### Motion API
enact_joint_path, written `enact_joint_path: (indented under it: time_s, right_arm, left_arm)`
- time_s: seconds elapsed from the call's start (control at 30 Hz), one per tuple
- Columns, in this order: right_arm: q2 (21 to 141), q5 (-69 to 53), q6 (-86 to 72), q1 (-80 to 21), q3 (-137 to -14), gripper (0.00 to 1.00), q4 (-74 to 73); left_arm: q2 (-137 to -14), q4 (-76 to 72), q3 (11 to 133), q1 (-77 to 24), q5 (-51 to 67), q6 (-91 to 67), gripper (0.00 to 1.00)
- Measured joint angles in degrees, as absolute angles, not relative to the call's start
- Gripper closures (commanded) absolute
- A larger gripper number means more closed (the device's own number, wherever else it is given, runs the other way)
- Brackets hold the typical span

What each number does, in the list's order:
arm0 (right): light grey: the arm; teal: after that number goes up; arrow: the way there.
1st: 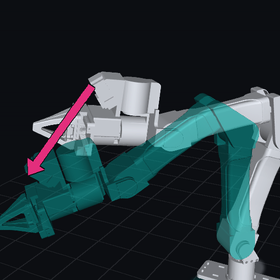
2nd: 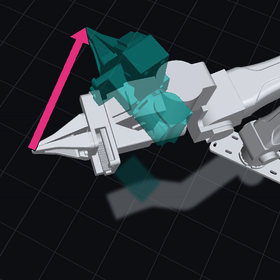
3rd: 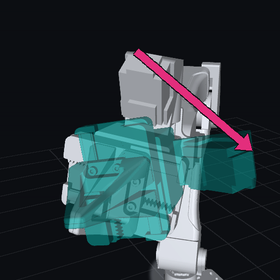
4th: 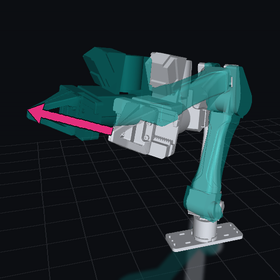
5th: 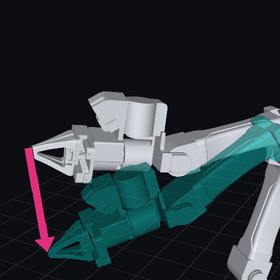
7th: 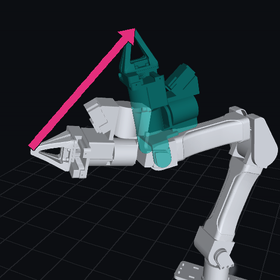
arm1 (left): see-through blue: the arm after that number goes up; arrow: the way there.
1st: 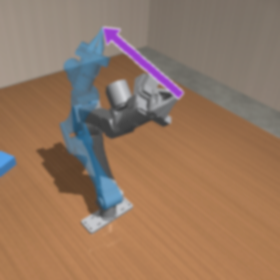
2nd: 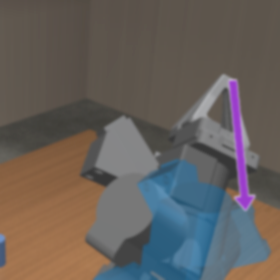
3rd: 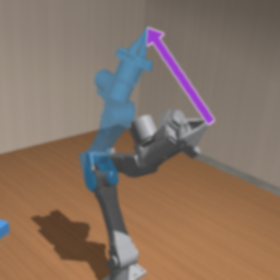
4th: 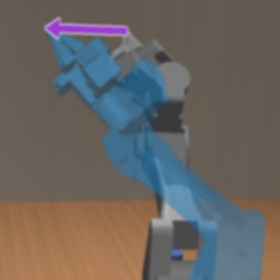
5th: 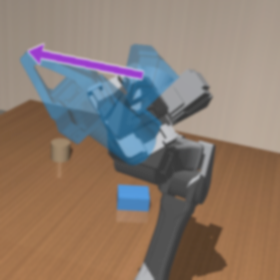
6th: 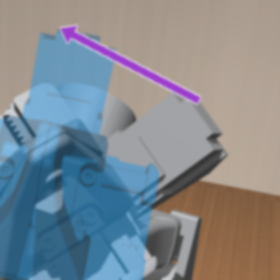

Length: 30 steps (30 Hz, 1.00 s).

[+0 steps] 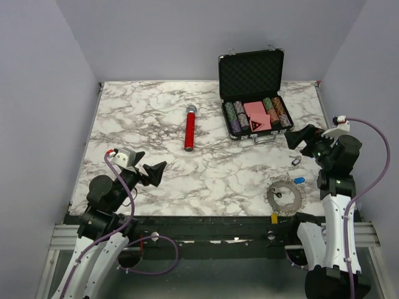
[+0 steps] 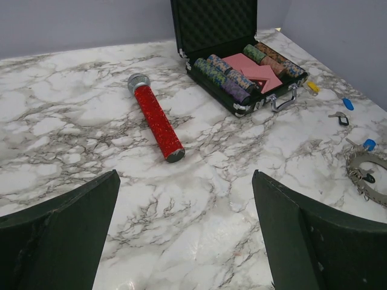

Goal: Put the keys on the keyring

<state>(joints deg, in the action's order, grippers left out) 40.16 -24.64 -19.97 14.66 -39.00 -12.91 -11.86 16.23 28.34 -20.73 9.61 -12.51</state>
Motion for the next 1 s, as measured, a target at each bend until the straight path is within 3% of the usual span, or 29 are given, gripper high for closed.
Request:
enact_joint_path:
  time_s: [0.5, 1.0]
  right_arm:
    - [40.73, -28.49, -17.78, 15.11, -38.28, 0.0, -12.73]
    - [44.03, -47.44, 7.73, 15.11, -39.4, 0.0, -20.56]
  left_arm:
    - [-11.84, 16.23, 28.34, -20.73, 9.93, -12.71, 0.01]
    - [-11.66, 16.23, 28.34, -20.73, 10.09, -12.91, 0.01]
